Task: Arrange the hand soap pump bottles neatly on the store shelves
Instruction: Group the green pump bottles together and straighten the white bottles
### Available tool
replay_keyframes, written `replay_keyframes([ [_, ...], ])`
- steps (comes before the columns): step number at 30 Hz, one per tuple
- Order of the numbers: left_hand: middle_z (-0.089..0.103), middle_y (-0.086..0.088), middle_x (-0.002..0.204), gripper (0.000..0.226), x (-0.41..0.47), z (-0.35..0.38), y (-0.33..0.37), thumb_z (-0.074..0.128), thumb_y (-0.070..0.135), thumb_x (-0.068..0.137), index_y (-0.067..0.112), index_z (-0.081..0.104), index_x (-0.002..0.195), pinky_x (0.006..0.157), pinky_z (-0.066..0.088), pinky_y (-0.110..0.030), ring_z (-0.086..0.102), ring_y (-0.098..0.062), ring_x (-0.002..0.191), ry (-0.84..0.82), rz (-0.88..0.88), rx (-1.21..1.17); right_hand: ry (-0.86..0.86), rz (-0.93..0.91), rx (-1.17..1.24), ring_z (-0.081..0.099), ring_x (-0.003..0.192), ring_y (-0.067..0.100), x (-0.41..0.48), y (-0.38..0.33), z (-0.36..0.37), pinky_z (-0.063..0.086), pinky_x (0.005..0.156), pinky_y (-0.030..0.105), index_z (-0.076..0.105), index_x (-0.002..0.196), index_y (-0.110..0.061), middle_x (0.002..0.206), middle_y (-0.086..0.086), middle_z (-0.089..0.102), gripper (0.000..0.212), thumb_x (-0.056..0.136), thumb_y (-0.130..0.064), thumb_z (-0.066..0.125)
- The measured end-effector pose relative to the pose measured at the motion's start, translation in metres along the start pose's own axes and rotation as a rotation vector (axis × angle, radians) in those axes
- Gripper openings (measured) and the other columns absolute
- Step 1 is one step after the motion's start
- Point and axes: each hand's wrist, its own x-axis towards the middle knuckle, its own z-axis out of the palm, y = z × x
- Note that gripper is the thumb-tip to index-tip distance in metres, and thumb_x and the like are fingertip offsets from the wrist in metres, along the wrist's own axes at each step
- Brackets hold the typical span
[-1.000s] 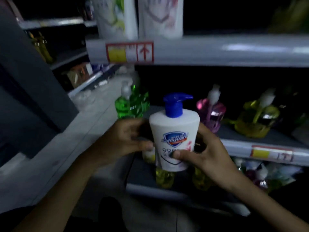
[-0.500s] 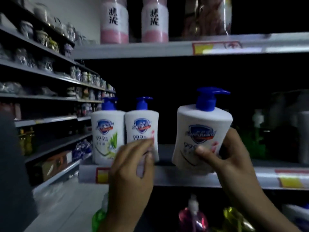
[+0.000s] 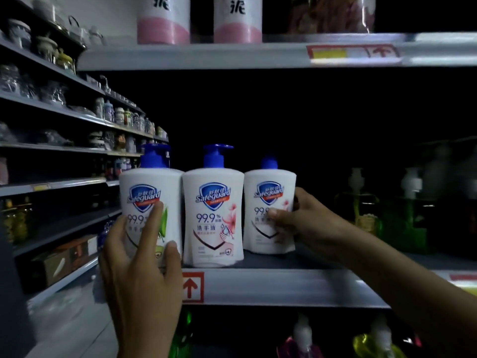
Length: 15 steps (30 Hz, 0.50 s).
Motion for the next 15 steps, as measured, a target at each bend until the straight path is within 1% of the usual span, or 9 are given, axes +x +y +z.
replay_keyframes([
  [3, 0.026, -0.006, 0.148, 0.067, -0.003, -0.002, -0.001, 0.065, 0.012, 0.085, 0.046, 0.039, 0.136, 0.097, 0.044, -0.054, 0.033, -0.034, 0.132, 0.009, 0.013, -0.057, -0.043, 0.022, 0.028, 0.07, 0.07, 0.007, 0.007, -0.001, 0.005, 0.059, 0.06, 0.021, 0.06, 0.085, -0.018, 0.085, 0.002, 0.071, 0.023, 0.089, 0.004, 0.057],
  [5, 0.026, -0.006, 0.147, 0.067, -0.003, -0.002, -0.003, 0.065, 0.011, 0.085, 0.044, 0.04, 0.136, 0.097, 0.044, -0.055, 0.033, -0.034, 0.132, 0.014, 0.026, -0.062, -0.057, 0.027, 0.027, 0.069, 0.073, 0.008, 0.009, -0.001, 0.007, 0.058, 0.057, 0.021, 0.059, 0.087, -0.019, 0.091, 0.004, 0.071, 0.021, 0.089, 0.003, 0.059],
  [9, 0.025, -0.009, 0.147, 0.068, -0.003, -0.003, -0.003, 0.066, 0.009, 0.085, 0.041, 0.04, 0.139, 0.093, 0.045, -0.051, 0.034, -0.036, 0.132, 0.014, 0.021, -0.057, -0.052, 0.09, 0.022, 0.069, 0.083, 0.013, 0.012, 0.001, 0.007, 0.057, 0.059, 0.025, 0.059, 0.097, -0.017, 0.098, 0.006, 0.072, 0.017, 0.089, -0.003, 0.062],
  [10, 0.024, -0.009, 0.148, 0.069, -0.002, -0.003, -0.003, 0.064, 0.011, 0.086, 0.043, 0.037, 0.14, 0.092, 0.047, -0.052, 0.034, -0.036, 0.132, -0.001, 0.007, -0.049, 0.006, 0.102, 0.013, 0.069, 0.087, 0.015, 0.012, 0.002, 0.007, 0.058, 0.062, 0.028, 0.059, 0.105, -0.015, 0.103, 0.007, 0.071, 0.021, 0.087, -0.007, 0.066],
  [11, 0.022, -0.008, 0.149, 0.07, -0.001, -0.004, -0.004, 0.063, 0.015, 0.087, 0.046, 0.034, 0.142, 0.091, 0.048, -0.054, 0.036, -0.037, 0.131, -0.022, -0.009, -0.043, 0.128, 0.089, -0.047, 0.068, 0.091, 0.017, 0.011, 0.005, 0.006, 0.058, 0.067, 0.031, 0.055, 0.114, -0.013, 0.11, 0.008, 0.069, 0.035, 0.083, -0.013, 0.072],
  [12, 0.022, -0.008, 0.15, 0.07, 0.001, -0.005, -0.006, 0.061, 0.019, 0.087, 0.049, 0.029, 0.143, 0.09, 0.05, -0.055, 0.038, -0.037, 0.13, -0.048, -0.022, -0.041, 0.303, 0.022, -0.15, 0.066, 0.093, 0.015, 0.006, 0.006, 0.007, 0.058, 0.074, 0.032, 0.051, 0.119, -0.014, 0.114, 0.007, 0.065, 0.047, 0.079, -0.018, 0.076],
  [13, 0.023, -0.008, 0.15, 0.071, 0.003, -0.007, -0.008, 0.06, 0.025, 0.087, 0.052, 0.025, 0.142, 0.09, 0.05, -0.057, 0.041, -0.037, 0.127, -0.07, -0.032, -0.036, 0.459, -0.088, -0.303, 0.063, 0.092, 0.011, -0.005, 0.005, 0.011, 0.055, 0.077, 0.026, 0.048, 0.121, -0.016, 0.113, 0.003, 0.061, 0.051, 0.078, -0.021, 0.077],
  [14, 0.027, -0.009, 0.148, 0.072, 0.004, -0.01, -0.01, 0.058, 0.031, 0.086, 0.054, 0.02, 0.142, 0.089, 0.049, -0.06, 0.043, -0.037, 0.125, -0.081, -0.041, -0.025, 0.524, -0.224, -0.425, 0.061, 0.09, 0.006, -0.019, 0.002, 0.019, 0.051, 0.074, 0.017, 0.047, 0.12, -0.019, 0.11, -0.002, 0.057, 0.05, 0.079, -0.022, 0.076],
  [15, 0.033, -0.011, 0.144, 0.073, 0.005, -0.012, -0.011, 0.057, 0.036, 0.084, 0.055, 0.016, 0.142, 0.089, 0.048, -0.061, 0.044, -0.037, 0.123, -0.086, -0.046, -0.007, 0.46, -0.299, -0.493, 0.06, 0.088, 0.003, -0.034, -0.002, 0.03, 0.048, 0.069, 0.011, 0.046, 0.121, -0.021, 0.107, -0.006, 0.056, 0.049, 0.081, -0.023, 0.074],
])
